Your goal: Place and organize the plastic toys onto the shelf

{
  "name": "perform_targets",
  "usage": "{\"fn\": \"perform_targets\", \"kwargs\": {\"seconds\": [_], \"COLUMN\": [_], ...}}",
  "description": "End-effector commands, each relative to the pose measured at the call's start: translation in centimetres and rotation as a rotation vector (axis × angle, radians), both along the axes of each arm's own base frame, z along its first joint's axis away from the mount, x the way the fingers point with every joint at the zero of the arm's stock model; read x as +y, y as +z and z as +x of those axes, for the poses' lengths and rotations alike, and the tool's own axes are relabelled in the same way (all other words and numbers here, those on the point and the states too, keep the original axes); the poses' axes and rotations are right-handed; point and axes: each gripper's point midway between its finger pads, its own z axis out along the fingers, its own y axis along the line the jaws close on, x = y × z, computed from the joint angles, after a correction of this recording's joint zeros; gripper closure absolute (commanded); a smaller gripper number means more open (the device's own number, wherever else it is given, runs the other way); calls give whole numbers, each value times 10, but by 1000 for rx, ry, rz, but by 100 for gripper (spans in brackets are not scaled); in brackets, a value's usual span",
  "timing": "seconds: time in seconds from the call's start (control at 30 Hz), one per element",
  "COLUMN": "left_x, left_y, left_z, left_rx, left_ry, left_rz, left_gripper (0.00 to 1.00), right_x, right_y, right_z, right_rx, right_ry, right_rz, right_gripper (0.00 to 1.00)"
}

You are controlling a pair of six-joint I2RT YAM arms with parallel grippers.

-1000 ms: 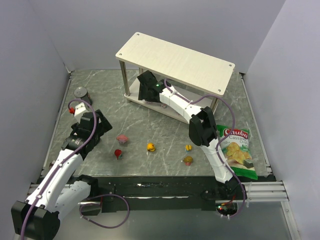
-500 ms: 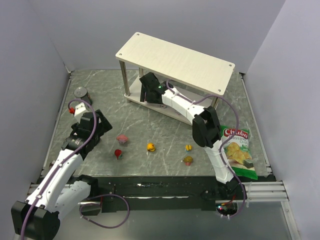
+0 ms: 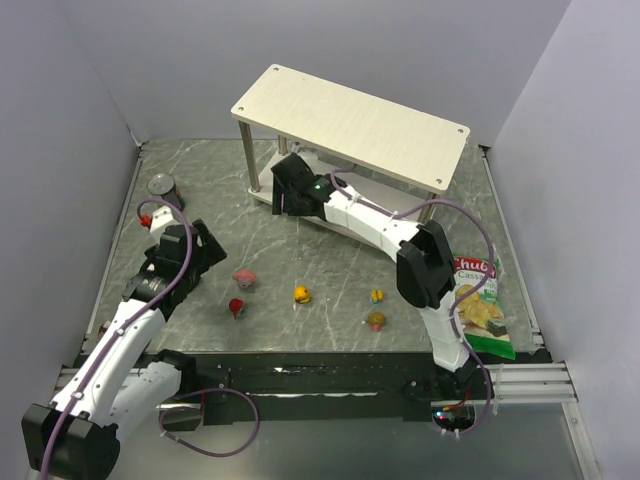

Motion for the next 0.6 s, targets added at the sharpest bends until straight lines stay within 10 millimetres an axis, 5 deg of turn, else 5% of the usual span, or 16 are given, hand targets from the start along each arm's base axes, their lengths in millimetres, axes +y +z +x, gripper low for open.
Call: {"fn": "perform_targets", "kwargs": {"seconds": [0.0,0.17,0.57], "left_x": [-22,-51,-81], "left_y": [13,-6,-49], "left_z": [7,3,-2], "left_rx": [-32,43,259], "left_ry": [-93,-248,-315], "left_rz": [-69,-129,-236], "left_gripper": [4,4,4], "right_x": [7,-1,-40], "right_y": [60,67,153], "right_z": [-21,-58,-120], "right_rx": [-106,-73,-140], "right_ry": [54,113,206], "right_rz": [77,107,192], "right_gripper": [22,24,23]}}
